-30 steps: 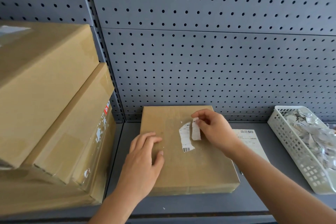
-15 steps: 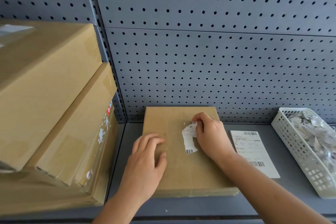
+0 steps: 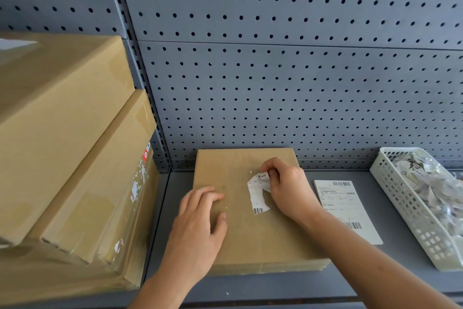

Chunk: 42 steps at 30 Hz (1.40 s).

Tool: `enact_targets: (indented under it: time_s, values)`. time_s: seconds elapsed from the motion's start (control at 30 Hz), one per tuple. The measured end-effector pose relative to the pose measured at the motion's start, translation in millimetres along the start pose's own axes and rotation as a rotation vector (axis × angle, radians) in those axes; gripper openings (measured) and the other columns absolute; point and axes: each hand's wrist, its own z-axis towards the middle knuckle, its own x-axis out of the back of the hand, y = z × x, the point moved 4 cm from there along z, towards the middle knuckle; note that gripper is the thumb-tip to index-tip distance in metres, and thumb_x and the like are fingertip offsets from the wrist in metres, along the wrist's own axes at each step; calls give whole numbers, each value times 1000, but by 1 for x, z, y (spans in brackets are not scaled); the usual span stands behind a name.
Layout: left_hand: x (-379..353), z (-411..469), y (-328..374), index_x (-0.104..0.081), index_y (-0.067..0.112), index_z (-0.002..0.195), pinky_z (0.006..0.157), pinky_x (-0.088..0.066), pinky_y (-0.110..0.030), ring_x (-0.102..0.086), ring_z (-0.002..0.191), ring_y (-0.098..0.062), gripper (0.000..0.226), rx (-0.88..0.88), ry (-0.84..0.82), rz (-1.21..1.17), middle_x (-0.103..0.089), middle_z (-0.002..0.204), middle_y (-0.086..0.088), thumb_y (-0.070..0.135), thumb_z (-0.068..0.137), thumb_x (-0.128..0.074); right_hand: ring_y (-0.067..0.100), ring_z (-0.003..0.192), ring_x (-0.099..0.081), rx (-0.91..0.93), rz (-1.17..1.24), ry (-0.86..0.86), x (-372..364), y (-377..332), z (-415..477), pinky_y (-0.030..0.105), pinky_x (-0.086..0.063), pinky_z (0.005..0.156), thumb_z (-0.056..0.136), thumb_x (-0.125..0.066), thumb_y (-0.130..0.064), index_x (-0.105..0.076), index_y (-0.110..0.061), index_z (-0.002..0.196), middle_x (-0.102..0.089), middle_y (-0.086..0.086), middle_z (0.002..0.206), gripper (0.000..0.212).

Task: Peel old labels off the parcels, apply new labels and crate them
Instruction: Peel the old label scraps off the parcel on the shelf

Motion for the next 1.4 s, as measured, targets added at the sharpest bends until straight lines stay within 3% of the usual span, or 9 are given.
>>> enact_targets:
  time_s: [0.13, 0.4, 0.5, 0.63, 0.8, 0.97, 1.1, 1.23, 1.4]
  values:
    - [0, 0, 1, -52, 37, 127, 102, -31, -17, -21, 136, 7, 30, -3, 0, -1, -35, 137, 30, 38, 97, -50, -3, 61, -50, -73, 74, 88, 4, 4, -1, 7, -36, 60, 95, -45, -1, -64, -16, 94, -56, -18, 75, 23]
    - [0, 0, 0, -53, 35, 127, 106, -32, -20, -24, 136, 5, 31, -12, 7, -3, -37, 138, 27, 38, 96, -50, 4, 68, -53, -10, 17, -18, -6, 0, -1, 16, -39, 62, 87, -48, 0, -63, -17, 97, -60, -10, 80, 25]
    - [-1, 0, 0, -53, 35, 127, 106, -33, -21, -24, 137, 4, 30, -11, 12, -1, -37, 138, 27, 36, 97, -52, 5, 66, -54, -43, 96, -73, -1, 0, -2, 10, -41, 59, 88, -48, 2, -64, -19, 94, -65, -9, 80, 27]
    - [-1, 0, 0, -53, 35, 127, 105, -31, -19, -23, 136, 5, 30, -14, 12, -1, -37, 138, 27, 33, 97, -54, 1, 74, -59, -139, 225, 23, 5, 8, 0, 7, -43, 63, 91, -49, 0, -63, -23, 94, -67, -8, 88, 27]
    - [0, 0, -1, -54, 35, 127, 106, -31, -19, -24, 137, 4, 30, -11, 15, -4, -38, 139, 26, 34, 97, -53, 14, 65, -54, -115, 144, -4, -2, 4, -1, 16, -42, 57, 90, -49, -2, -64, -22, 97, -65, 1, 77, 25]
    - [0, 0, -1, -53, 35, 128, 108, -30, -20, -23, 137, 5, 31, -10, 11, -8, -37, 139, 26, 35, 97, -52, 3, 61, -50, -24, 37, -47, -6, 0, -1, 13, -35, 55, 89, -49, -1, -64, -23, 92, -55, -13, 68, 27]
    - [-1, 0, -1, -53, 35, 127, 107, -35, -23, -23, 136, 5, 30, -10, 11, -11, -37, 138, 28, 36, 97, -51, 2, 56, -50, -55, 167, -88, 0, 0, -2, 11, -39, 55, 91, -50, 0, -65, -23, 91, -65, -11, 75, 27]
    - [-1, 0, 0, -53, 35, 126, 105, -34, -22, -24, 136, 5, 30, -14, 17, -13, -37, 138, 28, 34, 97, -52, 5, 66, -53, -92, 257, -28, 5, 5, 0, 9, -43, 63, 90, -53, -1, -61, -26, 95, -63, -4, 84, 27]
    - [1, 0, -1, -53, 35, 126, 105, -30, -18, -22, 136, 7, 29, -13, 20, -13, -37, 138, 28, 34, 97, -53, 3, 92, -51, 112, 89, -302, 1, 5, 0, 12, -43, 79, 83, -66, -10, -59, -33, 117, -53, -16, 106, 41]
